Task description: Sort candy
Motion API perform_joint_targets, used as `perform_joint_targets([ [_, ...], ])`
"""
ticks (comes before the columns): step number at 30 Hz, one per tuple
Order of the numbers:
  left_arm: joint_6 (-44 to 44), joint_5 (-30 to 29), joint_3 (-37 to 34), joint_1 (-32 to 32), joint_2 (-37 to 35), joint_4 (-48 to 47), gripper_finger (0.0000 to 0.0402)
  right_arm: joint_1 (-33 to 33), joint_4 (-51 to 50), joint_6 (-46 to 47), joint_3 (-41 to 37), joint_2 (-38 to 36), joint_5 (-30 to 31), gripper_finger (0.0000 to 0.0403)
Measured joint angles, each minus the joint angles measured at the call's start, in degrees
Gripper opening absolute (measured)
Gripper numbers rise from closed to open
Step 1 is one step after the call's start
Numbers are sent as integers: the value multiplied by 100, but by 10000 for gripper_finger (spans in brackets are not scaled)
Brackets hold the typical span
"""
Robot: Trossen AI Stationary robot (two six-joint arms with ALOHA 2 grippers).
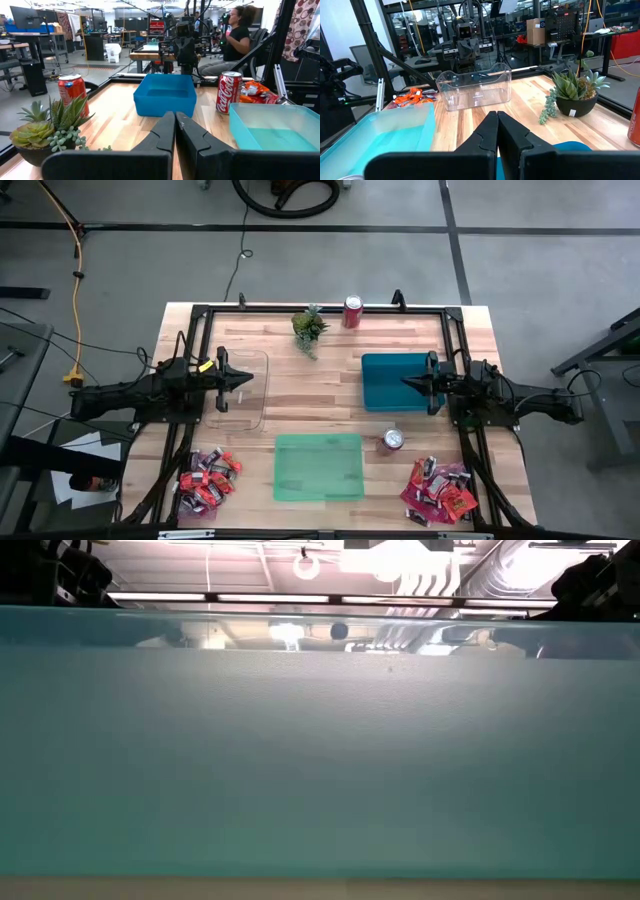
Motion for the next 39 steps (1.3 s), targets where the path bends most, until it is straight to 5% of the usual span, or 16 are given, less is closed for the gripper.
perform_joint_targets([
  [21, -2, 0, 0, 0, 0, 0, 0, 0, 18, 7, 0, 0, -1, 0],
  [25, -1, 0, 0, 1, 0, 2, 0, 0, 686, 1020, 0, 1, -57, 0],
  [30, -2, 0, 0, 0, 0, 2, 0, 0, 2673, 2547, 7, 5, 196, 0],
  [34, -2, -2, 2, 2, 0, 2, 0, 1, 3097, 2969, 642, 292, -587, 0],
  [39, -2, 0, 2, 2, 0, 0, 0, 206, 525, 3100, 2461, 1434, -2040, 6],
])
